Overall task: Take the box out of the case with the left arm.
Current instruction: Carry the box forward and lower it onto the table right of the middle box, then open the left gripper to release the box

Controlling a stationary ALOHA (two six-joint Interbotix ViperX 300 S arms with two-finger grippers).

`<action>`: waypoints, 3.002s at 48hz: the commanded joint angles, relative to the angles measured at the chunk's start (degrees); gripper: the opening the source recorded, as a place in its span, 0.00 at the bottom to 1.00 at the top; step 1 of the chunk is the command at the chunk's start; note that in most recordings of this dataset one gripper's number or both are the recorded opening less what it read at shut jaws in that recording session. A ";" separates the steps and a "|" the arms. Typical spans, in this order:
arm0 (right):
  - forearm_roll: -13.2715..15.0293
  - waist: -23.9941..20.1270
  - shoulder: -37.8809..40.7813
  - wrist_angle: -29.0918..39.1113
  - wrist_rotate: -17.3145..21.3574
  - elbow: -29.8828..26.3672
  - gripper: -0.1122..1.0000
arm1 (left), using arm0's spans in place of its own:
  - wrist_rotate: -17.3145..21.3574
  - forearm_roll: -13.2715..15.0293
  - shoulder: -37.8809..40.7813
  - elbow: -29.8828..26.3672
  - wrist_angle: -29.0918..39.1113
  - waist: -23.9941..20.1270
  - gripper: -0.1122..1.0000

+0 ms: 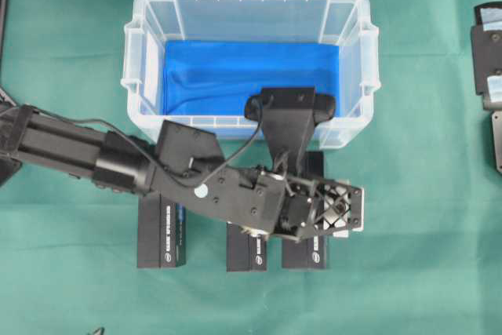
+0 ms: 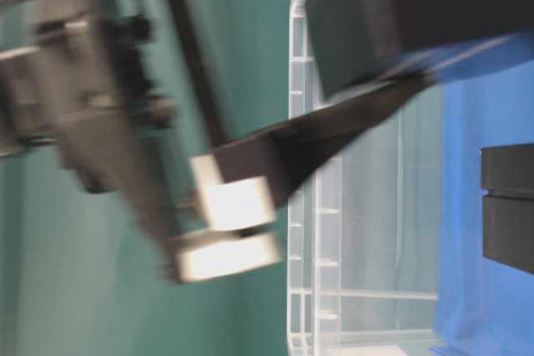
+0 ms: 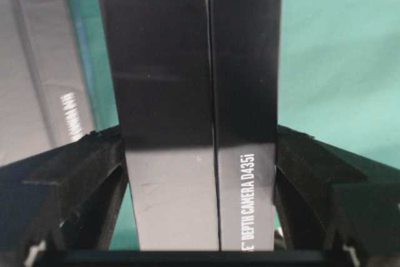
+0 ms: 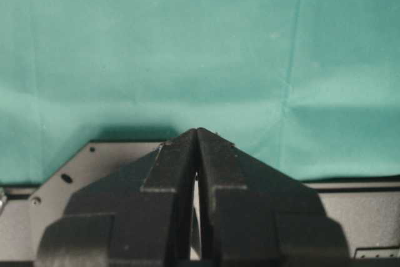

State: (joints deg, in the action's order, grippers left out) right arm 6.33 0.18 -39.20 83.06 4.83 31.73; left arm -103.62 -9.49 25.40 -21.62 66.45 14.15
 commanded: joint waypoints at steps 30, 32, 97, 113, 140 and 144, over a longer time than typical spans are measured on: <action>0.26 0.09 -0.09 -0.35 -0.09 0.00 0.12 | -1.67 -0.18 1.14 8.09 -11.87 -0.18 0.67; 0.18 0.00 -0.09 -0.35 -0.09 0.00 0.12 | -1.58 -0.09 1.49 8.09 -11.95 -0.18 0.67; 0.09 0.00 -0.18 0.00 0.26 -0.09 0.12 | -1.41 0.35 0.70 7.91 -12.83 -0.53 0.89; 0.09 0.00 -0.44 0.00 0.18 0.00 0.12 | -0.79 0.18 -4.92 4.83 -2.90 -0.88 0.88; 0.09 0.09 -0.44 -0.09 0.09 0.00 0.12 | 3.60 0.00 -7.03 0.62 -0.79 -1.67 0.88; 0.09 0.09 -0.44 0.00 0.09 0.00 0.12 | 3.60 0.00 -7.38 1.32 -0.44 -1.41 0.88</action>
State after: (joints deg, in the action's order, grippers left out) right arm 6.42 0.18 -39.64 83.06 4.92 32.34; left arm -100.20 -9.23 20.92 -20.04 65.74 12.57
